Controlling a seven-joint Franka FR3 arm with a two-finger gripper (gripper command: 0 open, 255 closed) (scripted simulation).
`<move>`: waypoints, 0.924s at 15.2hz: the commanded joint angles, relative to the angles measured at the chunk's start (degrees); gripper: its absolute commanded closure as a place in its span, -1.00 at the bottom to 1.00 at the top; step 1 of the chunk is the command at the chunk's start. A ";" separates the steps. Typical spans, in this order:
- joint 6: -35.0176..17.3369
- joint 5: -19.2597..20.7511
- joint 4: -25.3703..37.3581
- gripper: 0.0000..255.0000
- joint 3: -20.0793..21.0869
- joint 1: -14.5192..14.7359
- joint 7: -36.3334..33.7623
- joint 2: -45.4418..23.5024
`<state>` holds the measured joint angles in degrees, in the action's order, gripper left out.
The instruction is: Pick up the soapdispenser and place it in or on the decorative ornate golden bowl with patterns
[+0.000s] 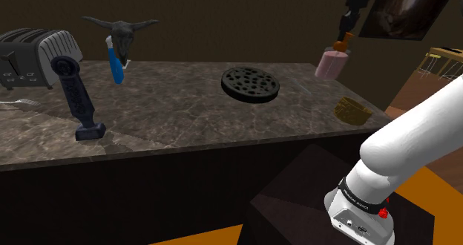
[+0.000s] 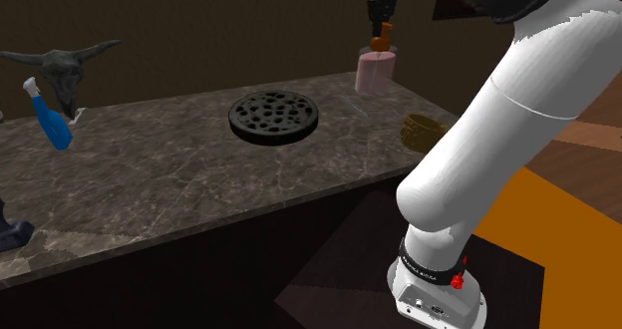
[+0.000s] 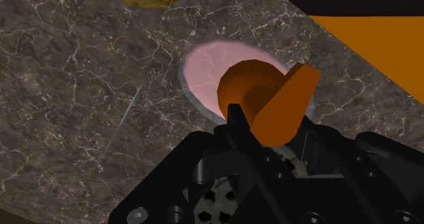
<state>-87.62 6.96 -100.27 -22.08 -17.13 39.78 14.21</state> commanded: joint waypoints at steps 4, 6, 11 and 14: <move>2.01 0.79 3.04 1.00 -4.52 -2.45 7.34 -0.39; 2.63 0.86 4.58 1.00 -6.51 -3.37 10.39 -1.07; 4.25 0.05 9.71 1.00 -11.89 -5.87 18.64 -4.26; 5.35 -1.44 13.78 1.00 -15.47 -7.67 24.14 -7.38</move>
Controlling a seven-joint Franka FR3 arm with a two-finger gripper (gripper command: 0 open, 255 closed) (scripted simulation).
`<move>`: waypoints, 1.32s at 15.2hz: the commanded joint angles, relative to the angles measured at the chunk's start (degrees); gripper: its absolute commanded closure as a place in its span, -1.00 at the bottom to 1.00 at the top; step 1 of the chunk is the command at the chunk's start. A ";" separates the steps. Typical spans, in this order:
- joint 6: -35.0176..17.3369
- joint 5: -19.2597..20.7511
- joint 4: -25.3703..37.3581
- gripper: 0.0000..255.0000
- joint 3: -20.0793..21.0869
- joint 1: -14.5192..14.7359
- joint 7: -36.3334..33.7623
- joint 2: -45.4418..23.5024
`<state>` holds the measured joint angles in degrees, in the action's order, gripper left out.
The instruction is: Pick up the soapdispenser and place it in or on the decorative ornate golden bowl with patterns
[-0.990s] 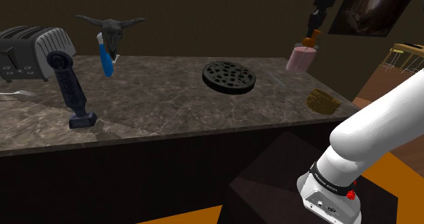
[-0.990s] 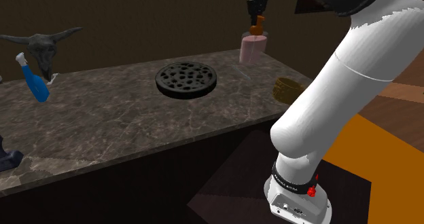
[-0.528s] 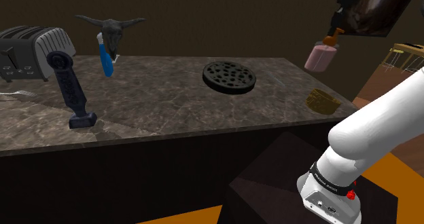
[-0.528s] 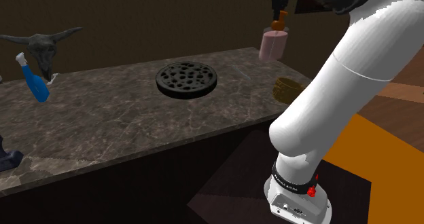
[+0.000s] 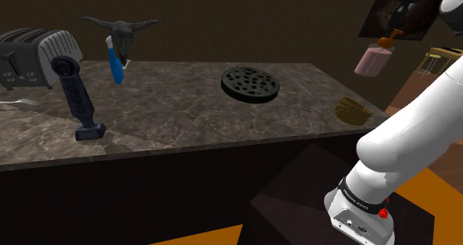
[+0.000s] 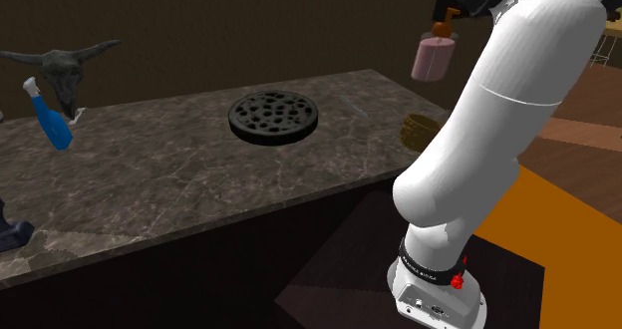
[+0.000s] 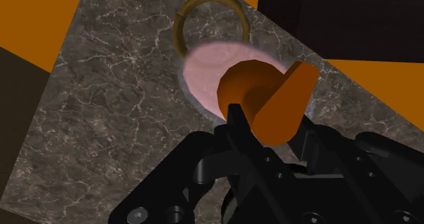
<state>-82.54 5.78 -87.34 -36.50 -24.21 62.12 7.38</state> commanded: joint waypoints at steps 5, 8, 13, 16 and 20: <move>-2.63 -0.04 -2.21 1.00 -1.96 -1.28 3.13 -0.23; -5.09 0.62 -5.61 1.00 -1.66 -1.26 2.54 0.91; -9.07 1.49 -10.83 1.00 -1.36 -1.33 1.74 2.38; -11.42 1.89 -13.73 1.00 -1.28 -1.41 1.37 3.03; -14.52 2.31 -17.36 1.00 -1.28 -1.54 0.98 3.66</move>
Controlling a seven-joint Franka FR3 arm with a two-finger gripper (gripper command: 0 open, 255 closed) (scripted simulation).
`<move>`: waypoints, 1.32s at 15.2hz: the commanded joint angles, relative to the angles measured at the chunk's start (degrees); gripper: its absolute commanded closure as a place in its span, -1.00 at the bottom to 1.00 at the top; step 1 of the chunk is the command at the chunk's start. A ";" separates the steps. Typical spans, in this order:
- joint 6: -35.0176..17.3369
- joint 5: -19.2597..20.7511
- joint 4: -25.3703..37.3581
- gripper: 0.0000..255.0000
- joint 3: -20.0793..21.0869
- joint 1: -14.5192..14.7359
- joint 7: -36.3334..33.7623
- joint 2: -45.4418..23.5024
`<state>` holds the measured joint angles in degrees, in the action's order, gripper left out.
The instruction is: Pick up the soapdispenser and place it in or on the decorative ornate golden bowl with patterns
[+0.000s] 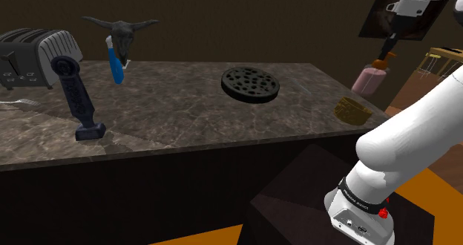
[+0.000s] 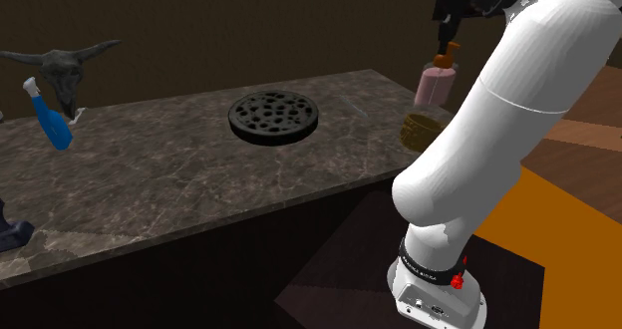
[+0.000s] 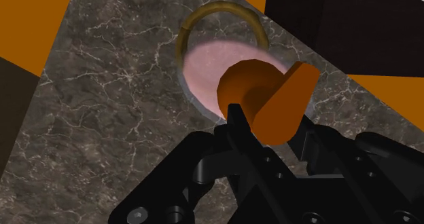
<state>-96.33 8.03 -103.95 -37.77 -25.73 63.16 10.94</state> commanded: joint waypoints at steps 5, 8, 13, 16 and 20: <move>-4.58 0.42 -4.95 1.00 -0.16 -0.19 -0.39 0.50; -6.88 0.54 -7.30 1.00 -0.31 -0.29 -0.51 0.56; -8.41 0.59 -8.79 1.00 -0.44 -0.35 -0.56 0.52; -8.41 0.59 -8.79 1.00 -0.45 -0.34 -0.56 0.52; -8.28 0.61 -8.70 -1.00 -0.42 -0.34 -0.57 0.56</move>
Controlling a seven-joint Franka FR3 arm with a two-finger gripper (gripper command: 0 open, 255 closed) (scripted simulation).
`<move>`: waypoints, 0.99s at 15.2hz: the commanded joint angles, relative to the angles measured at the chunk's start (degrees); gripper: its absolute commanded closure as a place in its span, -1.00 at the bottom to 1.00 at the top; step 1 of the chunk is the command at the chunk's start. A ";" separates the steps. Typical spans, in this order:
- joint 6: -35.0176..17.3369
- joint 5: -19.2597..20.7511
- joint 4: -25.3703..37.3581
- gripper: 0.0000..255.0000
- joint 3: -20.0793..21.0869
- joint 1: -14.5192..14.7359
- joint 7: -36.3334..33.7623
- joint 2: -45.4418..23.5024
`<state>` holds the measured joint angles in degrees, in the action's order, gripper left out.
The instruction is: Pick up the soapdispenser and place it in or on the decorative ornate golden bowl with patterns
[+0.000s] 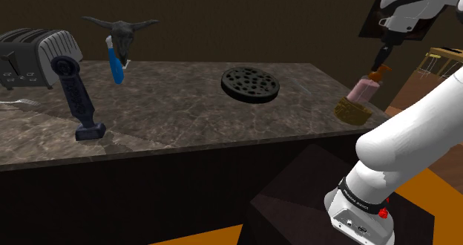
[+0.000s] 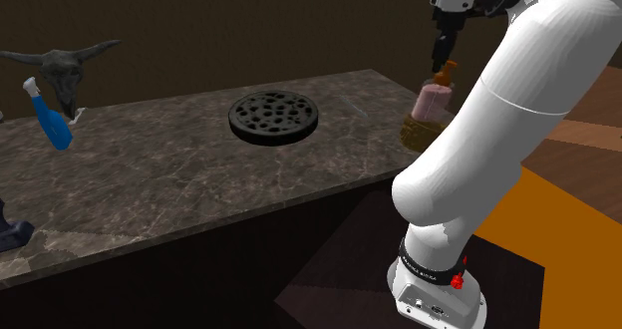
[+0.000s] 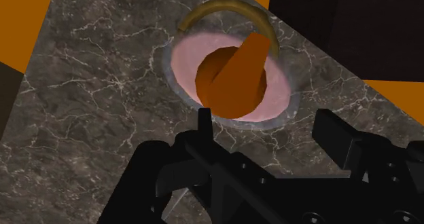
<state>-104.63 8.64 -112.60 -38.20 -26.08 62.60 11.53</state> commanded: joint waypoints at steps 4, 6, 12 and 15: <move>-0.11 -0.02 -0.14 -1.00 -0.01 0.01 0.00 -0.08; 3.73 -0.13 3.59 -1.00 0.35 0.18 0.05 0.04; 7.17 -0.38 7.22 -1.00 0.56 0.35 0.23 -0.20; 7.17 -0.38 7.22 -1.00 0.56 0.35 0.23 -0.20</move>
<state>-97.48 8.26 -105.39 -37.64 -25.73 62.83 11.34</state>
